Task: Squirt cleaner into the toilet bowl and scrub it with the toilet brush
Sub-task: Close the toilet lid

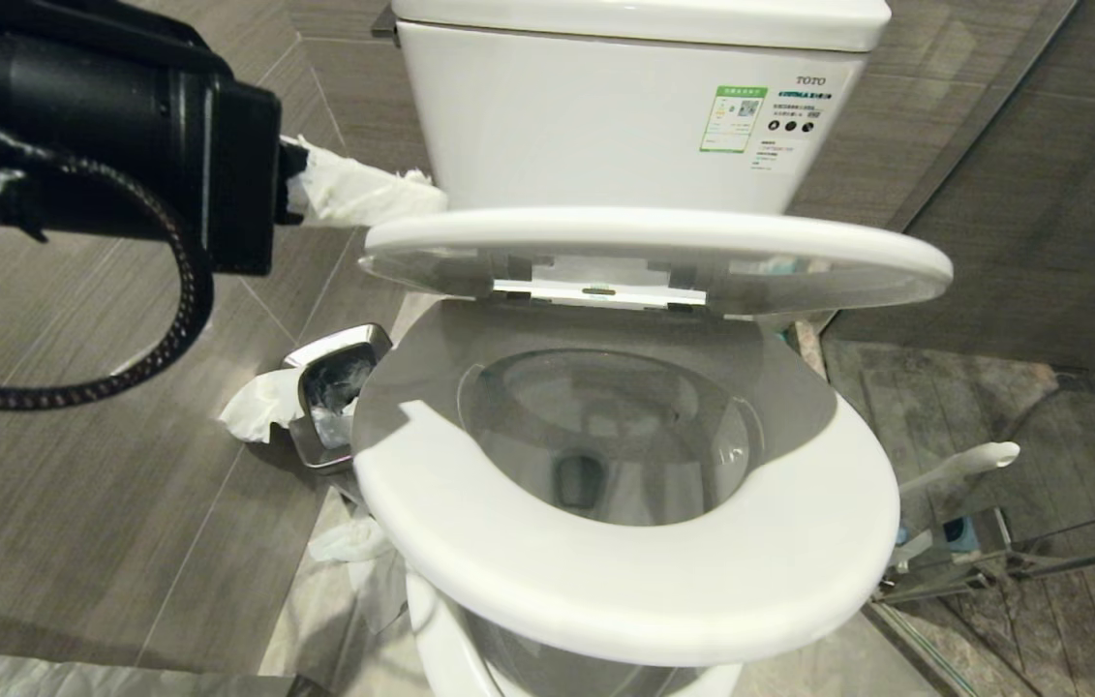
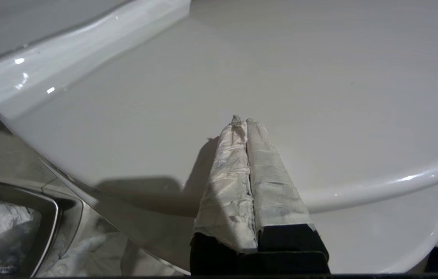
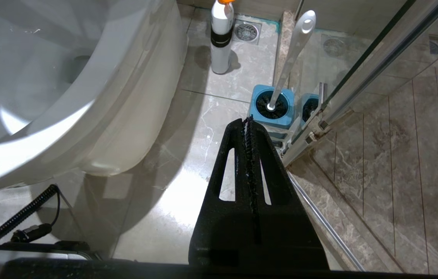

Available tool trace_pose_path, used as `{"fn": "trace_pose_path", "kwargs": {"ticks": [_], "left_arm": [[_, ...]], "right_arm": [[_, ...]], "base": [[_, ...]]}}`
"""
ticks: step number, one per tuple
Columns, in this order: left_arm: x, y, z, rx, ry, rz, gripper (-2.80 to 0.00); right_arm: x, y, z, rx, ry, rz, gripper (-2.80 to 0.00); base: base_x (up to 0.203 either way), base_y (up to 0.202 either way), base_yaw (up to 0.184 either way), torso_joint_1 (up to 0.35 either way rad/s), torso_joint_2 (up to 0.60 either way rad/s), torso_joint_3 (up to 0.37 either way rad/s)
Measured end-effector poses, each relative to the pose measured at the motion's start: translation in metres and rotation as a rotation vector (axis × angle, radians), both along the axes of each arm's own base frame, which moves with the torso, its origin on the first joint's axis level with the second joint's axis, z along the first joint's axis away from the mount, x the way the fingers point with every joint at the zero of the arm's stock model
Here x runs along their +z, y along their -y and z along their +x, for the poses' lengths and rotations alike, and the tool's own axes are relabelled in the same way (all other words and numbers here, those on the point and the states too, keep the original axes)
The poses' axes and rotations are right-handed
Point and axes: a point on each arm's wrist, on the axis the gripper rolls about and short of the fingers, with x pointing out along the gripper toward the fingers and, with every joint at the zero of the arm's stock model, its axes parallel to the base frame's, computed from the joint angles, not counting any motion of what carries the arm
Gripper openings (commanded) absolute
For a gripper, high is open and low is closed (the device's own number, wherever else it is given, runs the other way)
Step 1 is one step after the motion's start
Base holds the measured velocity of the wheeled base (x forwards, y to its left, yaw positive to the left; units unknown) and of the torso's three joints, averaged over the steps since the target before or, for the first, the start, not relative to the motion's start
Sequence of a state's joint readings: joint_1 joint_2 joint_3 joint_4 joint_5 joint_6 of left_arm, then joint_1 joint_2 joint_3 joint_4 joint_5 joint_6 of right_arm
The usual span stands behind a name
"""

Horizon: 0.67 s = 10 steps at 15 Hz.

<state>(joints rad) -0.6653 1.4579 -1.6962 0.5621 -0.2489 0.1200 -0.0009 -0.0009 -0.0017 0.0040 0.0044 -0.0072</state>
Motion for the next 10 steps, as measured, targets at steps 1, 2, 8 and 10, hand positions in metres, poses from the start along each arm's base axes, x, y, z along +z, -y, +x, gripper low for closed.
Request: {"fn": "trace_pose_path", "kwargs": {"ticks": [1, 2, 8, 10], "left_arm": [[-0.008, 0.001, 0.0, -0.004, -0.021, 0.028, -2.8], [-0.015, 0.001, -0.001, -0.011, -0.038, 0.053, -2.8], [-0.059, 0.006, -0.021, -0.09, -0.172, 0.184, -2.8], [-0.072, 0.008, -0.025, -0.112, -0.207, 0.218, -2.8]], "right_arm": [[0.0, 0.0, 0.0, 0.0, 0.0, 0.0, -2.8], [0.0, 0.0, 0.0, 0.0, -0.001, 0.0, -2.8], [0.0, 0.0, 0.0, 0.0, -0.001, 0.0, -2.8], [0.0, 0.0, 0.0, 0.0, -0.001, -0.001, -2.8]], "base": [[0.0, 0.0, 0.0, 0.0, 0.0, 0.0], [0.0, 0.0, 0.0, 0.0, 0.0, 0.0], [0.0, 0.0, 0.0, 0.0, 0.0, 0.0], [0.0, 0.0, 0.0, 0.0, 0.0, 0.0]]}}
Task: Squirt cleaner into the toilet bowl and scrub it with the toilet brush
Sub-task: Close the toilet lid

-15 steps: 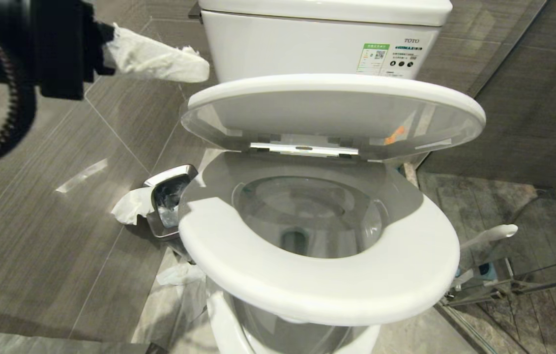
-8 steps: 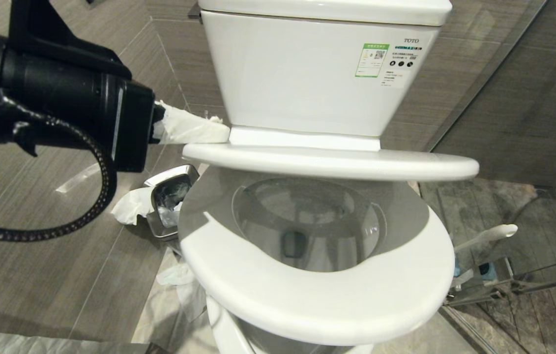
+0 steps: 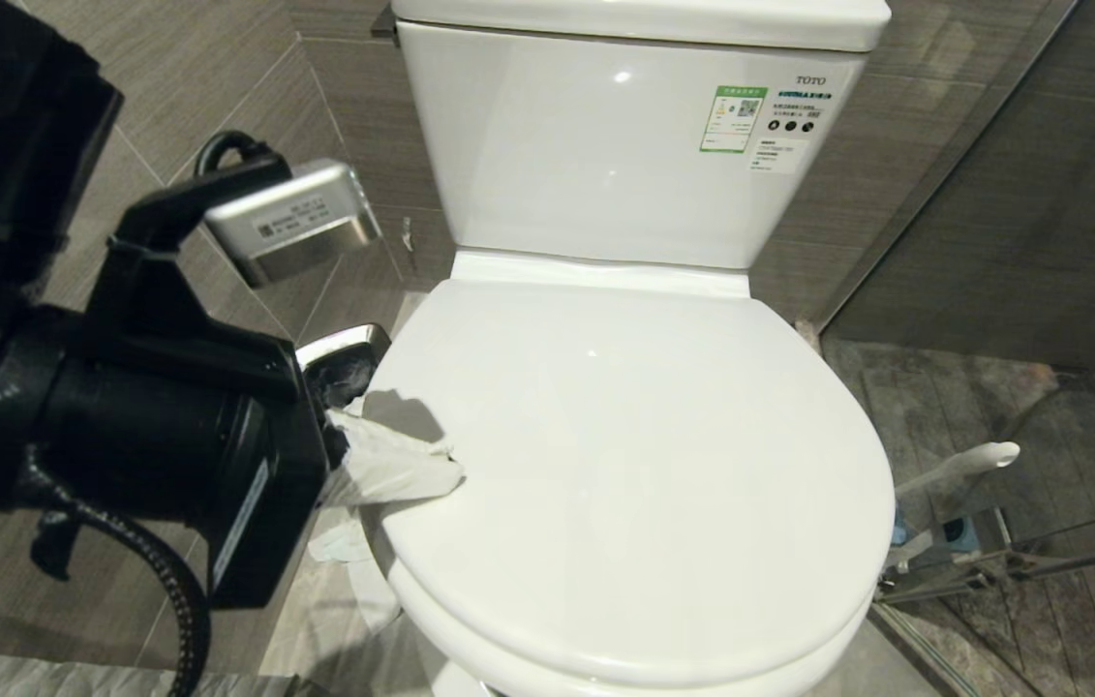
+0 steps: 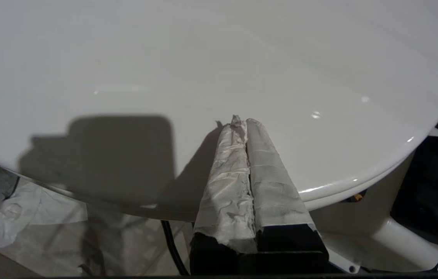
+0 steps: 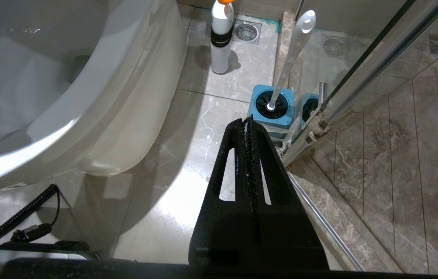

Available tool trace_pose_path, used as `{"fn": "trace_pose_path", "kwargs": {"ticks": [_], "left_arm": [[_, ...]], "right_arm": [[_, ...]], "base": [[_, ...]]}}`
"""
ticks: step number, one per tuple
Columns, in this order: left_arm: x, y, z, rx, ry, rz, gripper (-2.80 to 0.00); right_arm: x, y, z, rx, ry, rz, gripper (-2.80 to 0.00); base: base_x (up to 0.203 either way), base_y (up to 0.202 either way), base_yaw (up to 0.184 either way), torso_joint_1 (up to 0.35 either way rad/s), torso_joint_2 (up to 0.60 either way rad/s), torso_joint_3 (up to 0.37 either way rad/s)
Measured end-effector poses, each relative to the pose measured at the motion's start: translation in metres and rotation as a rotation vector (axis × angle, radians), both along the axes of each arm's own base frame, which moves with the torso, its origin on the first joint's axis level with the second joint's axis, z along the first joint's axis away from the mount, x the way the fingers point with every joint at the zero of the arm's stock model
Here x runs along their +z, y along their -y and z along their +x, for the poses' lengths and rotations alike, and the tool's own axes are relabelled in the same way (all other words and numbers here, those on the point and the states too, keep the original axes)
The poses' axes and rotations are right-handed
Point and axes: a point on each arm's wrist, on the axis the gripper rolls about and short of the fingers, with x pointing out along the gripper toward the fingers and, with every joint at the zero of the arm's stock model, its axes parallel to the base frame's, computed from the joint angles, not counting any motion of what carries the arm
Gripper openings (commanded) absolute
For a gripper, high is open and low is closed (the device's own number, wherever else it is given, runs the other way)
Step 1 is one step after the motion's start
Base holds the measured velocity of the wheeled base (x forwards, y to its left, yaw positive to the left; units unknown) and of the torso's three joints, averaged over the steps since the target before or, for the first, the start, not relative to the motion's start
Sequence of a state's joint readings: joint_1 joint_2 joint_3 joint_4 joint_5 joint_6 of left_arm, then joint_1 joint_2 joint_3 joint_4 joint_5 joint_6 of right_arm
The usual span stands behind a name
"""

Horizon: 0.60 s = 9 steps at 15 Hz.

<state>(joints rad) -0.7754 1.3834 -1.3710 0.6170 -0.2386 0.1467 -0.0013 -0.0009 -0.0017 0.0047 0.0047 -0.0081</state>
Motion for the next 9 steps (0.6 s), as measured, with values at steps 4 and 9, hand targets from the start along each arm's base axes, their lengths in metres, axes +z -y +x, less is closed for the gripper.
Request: {"fn": "trace_pose_path", "kwargs": {"ticks": [4, 9], "left_arm": [[-0.024, 0.007, 0.0, -0.021, -0.044, 0.05, -2.8], [-0.057, 0.024, 0.016, 0.018, -0.04, 0.082, -2.8]], "right_arm": [[0.0, 0.0, 0.0, 0.0, 0.0, 0.001, -2.8], [0.0, 0.0, 0.0, 0.0, 0.0, 0.0, -2.8]], "base": [[0.0, 0.0, 0.0, 0.0, 0.0, 0.0], [0.0, 0.0, 0.0, 0.0, 0.0, 0.0]]}}
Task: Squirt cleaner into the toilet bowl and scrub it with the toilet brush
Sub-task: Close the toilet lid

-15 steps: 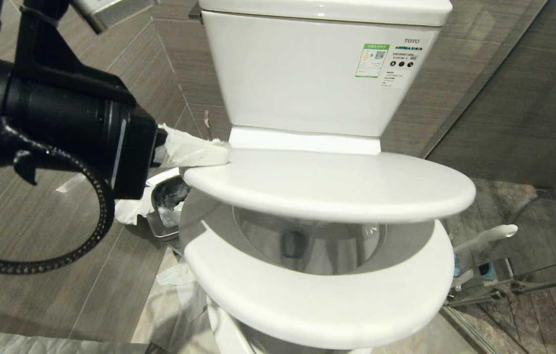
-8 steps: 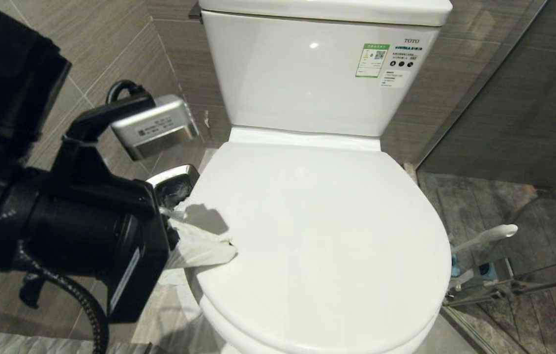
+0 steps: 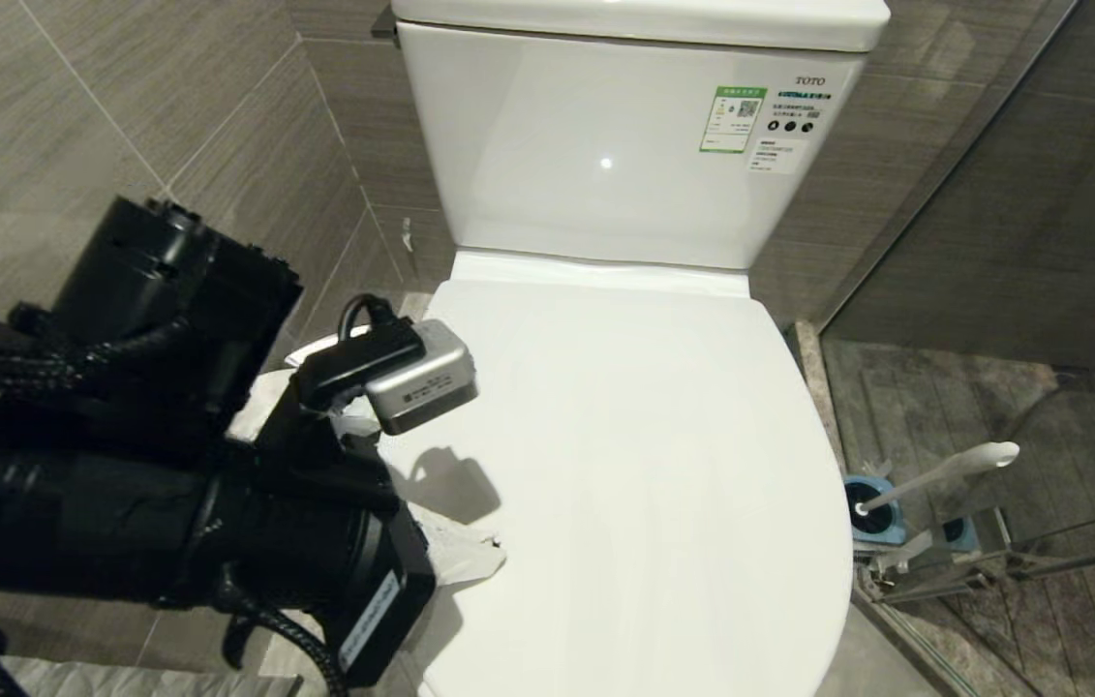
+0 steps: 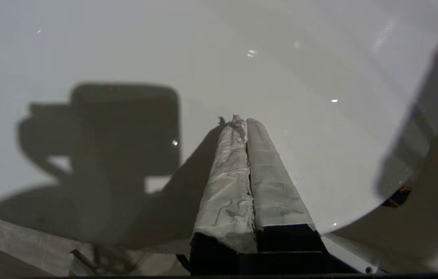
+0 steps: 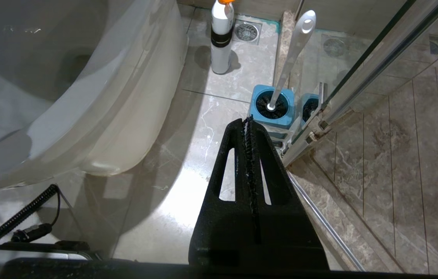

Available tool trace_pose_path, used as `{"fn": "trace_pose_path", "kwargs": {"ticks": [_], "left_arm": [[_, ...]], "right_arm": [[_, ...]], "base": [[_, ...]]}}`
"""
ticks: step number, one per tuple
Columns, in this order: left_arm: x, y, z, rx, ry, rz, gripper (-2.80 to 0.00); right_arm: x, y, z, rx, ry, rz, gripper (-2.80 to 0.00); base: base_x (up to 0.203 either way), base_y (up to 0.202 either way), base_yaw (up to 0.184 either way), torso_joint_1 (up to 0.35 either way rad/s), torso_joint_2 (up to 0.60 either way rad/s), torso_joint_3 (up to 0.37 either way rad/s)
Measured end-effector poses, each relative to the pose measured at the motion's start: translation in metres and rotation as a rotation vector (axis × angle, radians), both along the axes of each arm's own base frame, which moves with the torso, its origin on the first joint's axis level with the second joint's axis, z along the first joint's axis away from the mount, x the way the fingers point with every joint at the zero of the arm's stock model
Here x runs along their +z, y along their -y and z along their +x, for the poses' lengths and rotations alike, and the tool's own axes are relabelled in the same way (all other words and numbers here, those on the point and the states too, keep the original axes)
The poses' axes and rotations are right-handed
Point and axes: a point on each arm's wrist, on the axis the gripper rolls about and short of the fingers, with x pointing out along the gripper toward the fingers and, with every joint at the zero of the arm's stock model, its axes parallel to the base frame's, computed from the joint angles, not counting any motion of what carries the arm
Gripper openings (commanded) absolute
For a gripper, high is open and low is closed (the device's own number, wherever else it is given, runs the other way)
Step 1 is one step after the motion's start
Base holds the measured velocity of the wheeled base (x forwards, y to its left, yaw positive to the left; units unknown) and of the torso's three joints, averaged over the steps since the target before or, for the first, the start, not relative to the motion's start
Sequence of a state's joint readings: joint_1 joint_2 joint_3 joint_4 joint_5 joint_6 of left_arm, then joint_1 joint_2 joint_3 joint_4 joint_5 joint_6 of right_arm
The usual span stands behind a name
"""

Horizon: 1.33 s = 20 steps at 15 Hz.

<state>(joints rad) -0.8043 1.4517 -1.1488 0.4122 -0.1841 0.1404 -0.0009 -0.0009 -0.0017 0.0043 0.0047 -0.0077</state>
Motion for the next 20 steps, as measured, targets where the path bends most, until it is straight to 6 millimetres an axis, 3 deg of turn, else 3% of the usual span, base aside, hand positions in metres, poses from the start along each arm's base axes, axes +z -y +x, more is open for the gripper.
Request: {"fn": "trace_pose_path", "kwargs": {"ticks": [13, 20], "left_arm": [[-0.081, 0.035, 0.033, 0.041, -0.101, 0.156, -2.8], [-0.114, 0.04, 0.038, 0.051, -0.158, 0.213, -2.8]], "right_arm": [[0.0, 0.0, 0.0, 0.0, 0.0, 0.0, -2.8], [0.0, 0.0, 0.0, 0.0, 0.0, 0.0, -2.8]], "base": [[0.0, 0.0, 0.0, 0.0, 0.0, 0.0], [0.0, 0.0, 0.0, 0.0, 0.0, 0.0]]}}
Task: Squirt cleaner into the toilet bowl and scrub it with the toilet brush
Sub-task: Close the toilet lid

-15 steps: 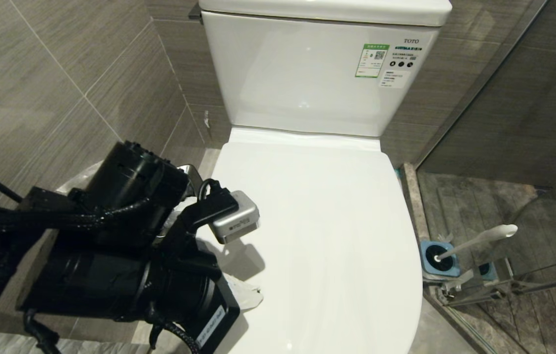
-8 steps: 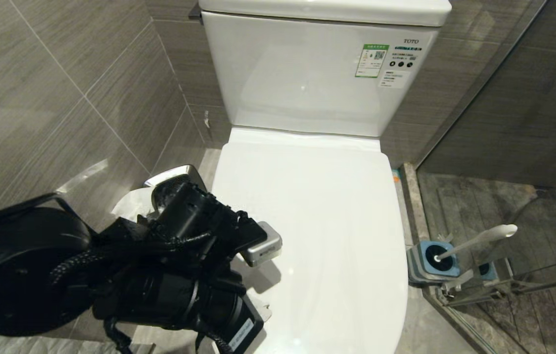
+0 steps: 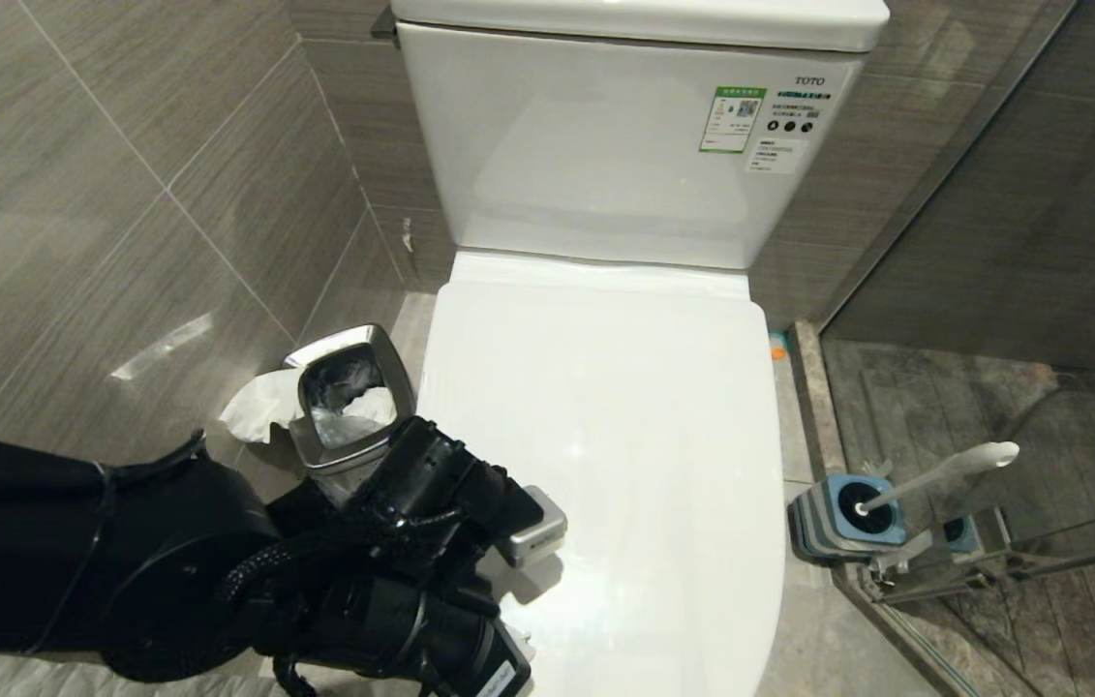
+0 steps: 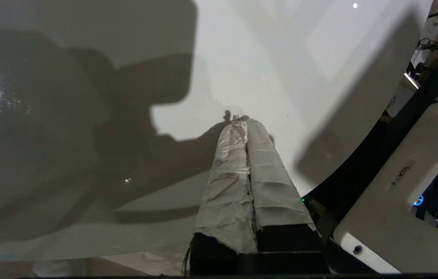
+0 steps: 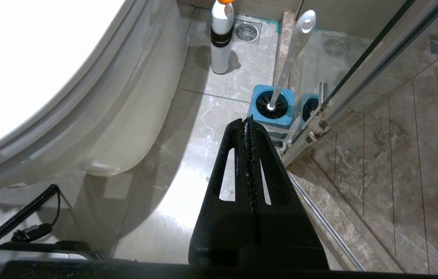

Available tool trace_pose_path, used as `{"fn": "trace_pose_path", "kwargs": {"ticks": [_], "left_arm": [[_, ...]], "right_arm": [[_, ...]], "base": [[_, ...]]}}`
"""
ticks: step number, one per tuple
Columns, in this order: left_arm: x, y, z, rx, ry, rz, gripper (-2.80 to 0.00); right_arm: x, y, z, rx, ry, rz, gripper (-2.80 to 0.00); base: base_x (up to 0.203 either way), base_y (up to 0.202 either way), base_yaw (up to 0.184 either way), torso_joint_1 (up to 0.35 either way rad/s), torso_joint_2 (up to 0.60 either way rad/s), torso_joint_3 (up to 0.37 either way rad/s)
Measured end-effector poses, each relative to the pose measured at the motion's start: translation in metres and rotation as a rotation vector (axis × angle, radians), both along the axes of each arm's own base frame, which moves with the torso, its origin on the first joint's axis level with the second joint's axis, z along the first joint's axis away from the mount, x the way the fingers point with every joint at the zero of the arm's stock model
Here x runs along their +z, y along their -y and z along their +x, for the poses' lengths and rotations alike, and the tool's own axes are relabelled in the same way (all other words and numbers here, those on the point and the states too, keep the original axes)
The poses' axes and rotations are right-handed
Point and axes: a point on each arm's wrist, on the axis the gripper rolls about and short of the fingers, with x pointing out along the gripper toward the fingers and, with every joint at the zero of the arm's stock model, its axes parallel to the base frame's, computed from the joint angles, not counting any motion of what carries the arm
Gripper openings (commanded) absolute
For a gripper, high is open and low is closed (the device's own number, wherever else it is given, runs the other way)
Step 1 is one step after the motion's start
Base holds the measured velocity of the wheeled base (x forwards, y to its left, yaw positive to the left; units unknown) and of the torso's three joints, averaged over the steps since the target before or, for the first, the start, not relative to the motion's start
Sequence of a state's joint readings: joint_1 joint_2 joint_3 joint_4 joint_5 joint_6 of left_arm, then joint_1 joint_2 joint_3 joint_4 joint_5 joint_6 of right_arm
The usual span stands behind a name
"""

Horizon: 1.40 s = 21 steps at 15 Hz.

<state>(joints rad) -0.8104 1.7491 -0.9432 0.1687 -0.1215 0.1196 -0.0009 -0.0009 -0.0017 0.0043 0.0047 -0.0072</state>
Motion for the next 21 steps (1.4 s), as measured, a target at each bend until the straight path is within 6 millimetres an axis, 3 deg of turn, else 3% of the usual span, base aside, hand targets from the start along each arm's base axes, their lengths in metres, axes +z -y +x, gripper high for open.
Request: {"fn": "trace_pose_path", "kwargs": {"ticks": [14, 17, 21], "left_arm": [[-0.016, 0.004, 0.005, 0.022, 0.006, 0.031, -2.8], [0.002, -0.005, -0.004, 0.018, 0.021, 0.012, -2.8], [0.05, -0.022, -0.022, 0.013, 0.123, -0.106, -2.8]], "right_arm": [[0.0, 0.0, 0.0, -0.001, 0.0, 0.0, -2.8], [0.0, 0.0, 0.0, -0.001, 0.0, 0.0, -2.8], [0.0, 0.0, 0.0, 0.0, 0.001, 0.0, -2.8]], "base": [[0.0, 0.0, 0.0, 0.0, 0.0, 0.0], [0.0, 0.0, 0.0, 0.0, 0.0, 0.0], [0.0, 0.0, 0.0, 0.0, 0.0, 0.0]]}}
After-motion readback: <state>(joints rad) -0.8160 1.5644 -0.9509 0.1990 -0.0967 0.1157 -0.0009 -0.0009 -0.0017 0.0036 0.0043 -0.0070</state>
